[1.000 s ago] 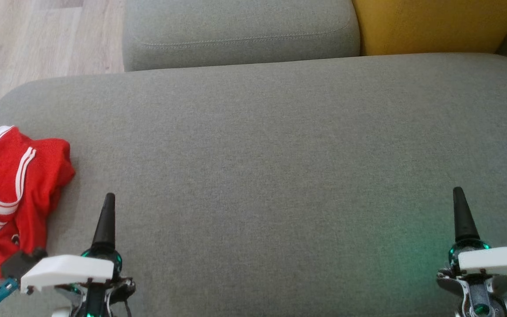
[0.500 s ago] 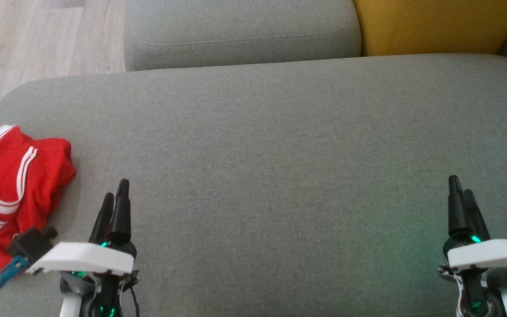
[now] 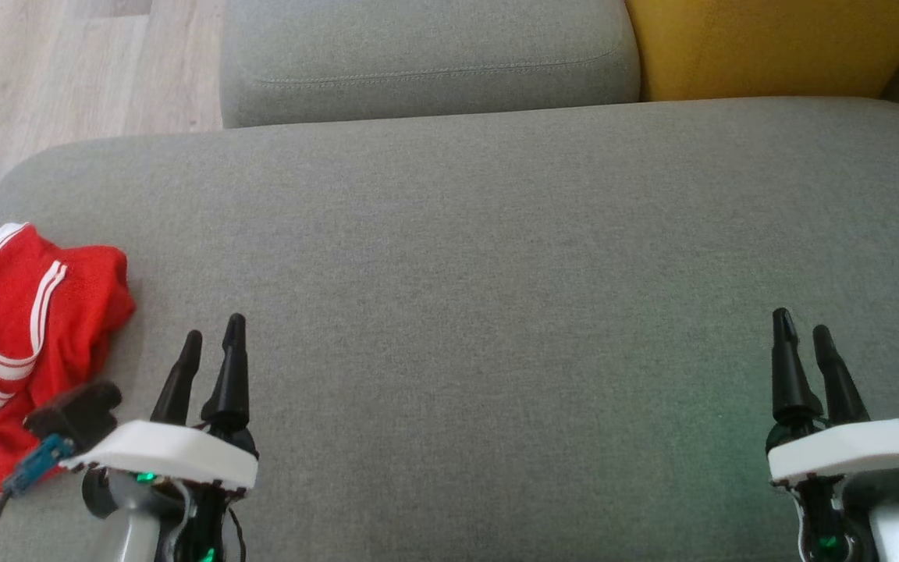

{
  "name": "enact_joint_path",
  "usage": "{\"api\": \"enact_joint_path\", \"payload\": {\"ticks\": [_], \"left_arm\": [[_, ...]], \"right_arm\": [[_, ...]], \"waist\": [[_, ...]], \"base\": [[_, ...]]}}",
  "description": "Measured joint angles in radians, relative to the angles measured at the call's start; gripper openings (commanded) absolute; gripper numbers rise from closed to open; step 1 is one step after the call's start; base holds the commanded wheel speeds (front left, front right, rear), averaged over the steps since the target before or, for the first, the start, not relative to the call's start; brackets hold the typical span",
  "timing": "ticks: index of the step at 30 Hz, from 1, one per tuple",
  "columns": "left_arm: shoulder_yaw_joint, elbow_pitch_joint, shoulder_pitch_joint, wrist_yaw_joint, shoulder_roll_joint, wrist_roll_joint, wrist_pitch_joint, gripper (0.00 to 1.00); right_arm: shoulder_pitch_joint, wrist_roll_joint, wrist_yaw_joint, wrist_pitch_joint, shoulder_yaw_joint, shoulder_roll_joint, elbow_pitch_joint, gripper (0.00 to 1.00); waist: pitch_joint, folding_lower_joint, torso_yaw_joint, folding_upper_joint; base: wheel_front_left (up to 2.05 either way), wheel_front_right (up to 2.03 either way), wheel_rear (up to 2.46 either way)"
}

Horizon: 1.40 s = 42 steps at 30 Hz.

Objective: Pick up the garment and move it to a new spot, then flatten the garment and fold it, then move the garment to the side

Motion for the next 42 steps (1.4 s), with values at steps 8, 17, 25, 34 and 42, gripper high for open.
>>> {"api": "enact_joint_path", "payload": {"ticks": [8, 17, 25, 34, 42], "left_arm": [[-0.037, -0.018, 0.000, 0.035, 0.021, 0.104, -0.024, 1.00], [-0.076, -0.037, 0.000, 0.074, 0.045, 0.208, -0.047, 1.00], [-0.098, -0.046, 0.005, 0.097, 0.069, 0.283, -0.070, 1.00], [-0.109, -0.046, 0.010, 0.127, 0.076, 0.375, -0.095, 1.00], [-0.130, -0.045, 0.016, 0.139, 0.078, 0.450, -0.121, 1.00]], "right_arm": [[0.000, -0.116, 0.000, -0.017, 0.006, 0.000, -0.002, 1.00], [0.000, -0.237, 0.000, -0.038, 0.024, 0.000, -0.002, 1.00], [0.000, -0.337, 0.000, -0.054, 0.030, 0.000, -0.003, 1.00], [0.000, -0.437, 0.000, -0.069, 0.047, 0.000, 0.001, 1.00], [-0.001, -0.492, 0.000, -0.070, 0.058, 0.001, 0.000, 1.00]], "waist": [[-0.001, 0.0000, 0.000, 0.0000], [-0.003, 0.0000, 0.000, 0.0000], [-0.005, 0.0000, -0.003, 0.0000], [-0.005, 0.0000, 0.002, 0.0000], [-0.006, 0.0000, 0.006, 0.0000]], "base": [[0.00, 0.00, 0.00], [0.00, 0.00, 0.00], [0.00, 0.00, 0.00], [0.00, 0.00, 0.00], [0.00, 0.00, 0.00]]}}
